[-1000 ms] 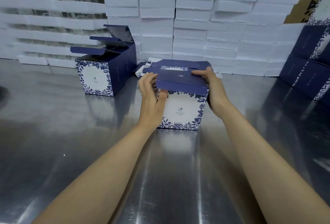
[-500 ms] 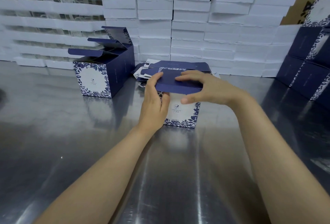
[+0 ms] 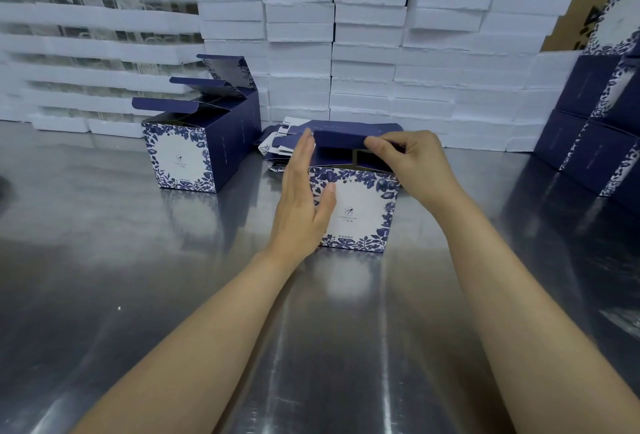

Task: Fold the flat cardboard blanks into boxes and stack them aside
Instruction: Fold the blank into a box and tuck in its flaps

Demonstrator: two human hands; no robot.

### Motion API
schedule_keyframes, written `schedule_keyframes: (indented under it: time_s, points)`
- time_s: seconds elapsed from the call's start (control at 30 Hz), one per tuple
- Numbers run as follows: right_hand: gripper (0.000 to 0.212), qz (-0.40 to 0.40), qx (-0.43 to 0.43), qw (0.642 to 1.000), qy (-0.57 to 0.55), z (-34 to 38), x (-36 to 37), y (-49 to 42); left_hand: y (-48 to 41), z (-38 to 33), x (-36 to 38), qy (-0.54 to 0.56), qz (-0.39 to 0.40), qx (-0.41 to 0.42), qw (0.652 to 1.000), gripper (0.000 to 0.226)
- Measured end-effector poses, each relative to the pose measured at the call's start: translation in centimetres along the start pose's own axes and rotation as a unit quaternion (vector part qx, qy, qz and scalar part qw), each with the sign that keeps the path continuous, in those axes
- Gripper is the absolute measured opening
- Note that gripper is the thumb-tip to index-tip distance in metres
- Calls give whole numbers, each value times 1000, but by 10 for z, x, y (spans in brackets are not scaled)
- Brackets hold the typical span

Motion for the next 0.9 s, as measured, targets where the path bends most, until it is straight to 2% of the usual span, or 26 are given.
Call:
schedule_keyframes:
  time_s: [0.13, 0.3, 0.5, 0.67, 0.9]
  points:
    - [9, -20, -17, 998, 55, 13, -5, -1, 2, 0, 9, 11, 29, -15, 999, 57]
    - [22, -43, -88, 979, 180, 36, 2, 3, 1, 5, 2, 9, 28, -30, 999, 54]
    - [12, -110, -111, 981, 115, 30, 6, 13, -1, 4, 0, -13, 27, -25, 999, 43]
    - [13, -128, -126, 972, 150, 36, 6, 16, -2, 0, -2, -4, 9, -16, 1000, 31]
    - [14, -168, -195, 919, 300, 67, 18, 23, -2, 2, -3, -4, 12, -25, 1000, 31]
Point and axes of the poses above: each hand's wrist, its own y-axis away from the middle knuckle, its own x-axis out of the palm, z = x × y, the point moved 9 cm from there along -y, towards the middle knuckle, and after that the axes turned 4 degrees about z, right-handed, at the moved point
